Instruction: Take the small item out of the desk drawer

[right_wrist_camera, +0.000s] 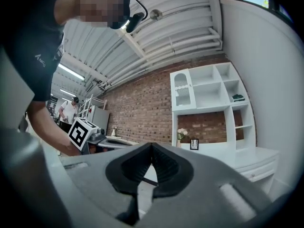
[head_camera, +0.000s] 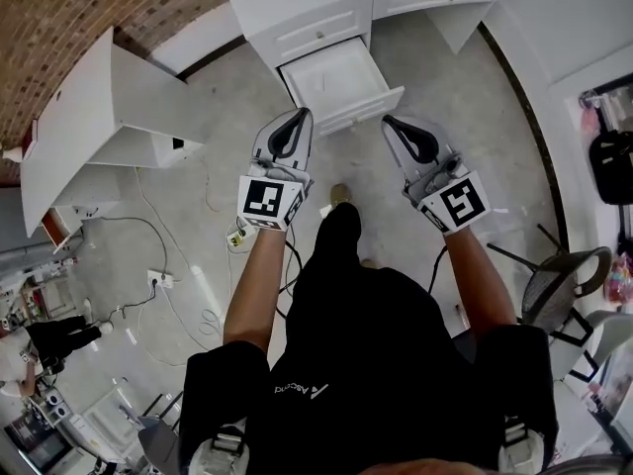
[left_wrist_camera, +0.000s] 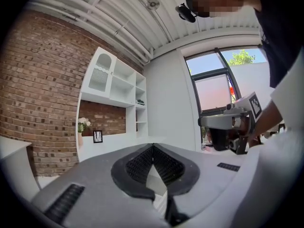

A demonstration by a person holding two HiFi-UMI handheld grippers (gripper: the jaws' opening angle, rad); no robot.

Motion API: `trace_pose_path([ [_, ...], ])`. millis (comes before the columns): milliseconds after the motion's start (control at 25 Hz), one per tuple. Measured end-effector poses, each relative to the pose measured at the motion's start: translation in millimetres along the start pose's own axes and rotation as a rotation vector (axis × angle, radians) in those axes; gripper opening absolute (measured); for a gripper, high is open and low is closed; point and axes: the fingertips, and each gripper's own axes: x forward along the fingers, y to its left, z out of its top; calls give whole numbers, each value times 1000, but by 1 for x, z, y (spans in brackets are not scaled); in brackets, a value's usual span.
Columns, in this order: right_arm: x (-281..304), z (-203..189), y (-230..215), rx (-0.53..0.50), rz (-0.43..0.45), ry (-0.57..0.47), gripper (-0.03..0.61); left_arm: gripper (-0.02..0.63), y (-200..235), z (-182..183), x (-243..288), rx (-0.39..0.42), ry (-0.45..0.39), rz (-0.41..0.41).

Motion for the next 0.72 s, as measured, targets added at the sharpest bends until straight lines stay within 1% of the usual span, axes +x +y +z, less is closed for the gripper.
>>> trace_pose_path([
  [160, 56, -38, -41, 20, 0, 60, 2, -2, 46, -28, 48, 31, 28, -46],
  [280, 90, -65, -70, 14, 2, 113, 2, -2, 74, -53, 80, 24, 67, -70],
  [400, 119, -81, -95, 20, 5, 139, 2, -2, 97, -80, 108, 12, 123, -81],
  [720, 172, -133, -150, 46, 99, 200, 2, -2, 136, -150, 173, -70, 253, -27],
])
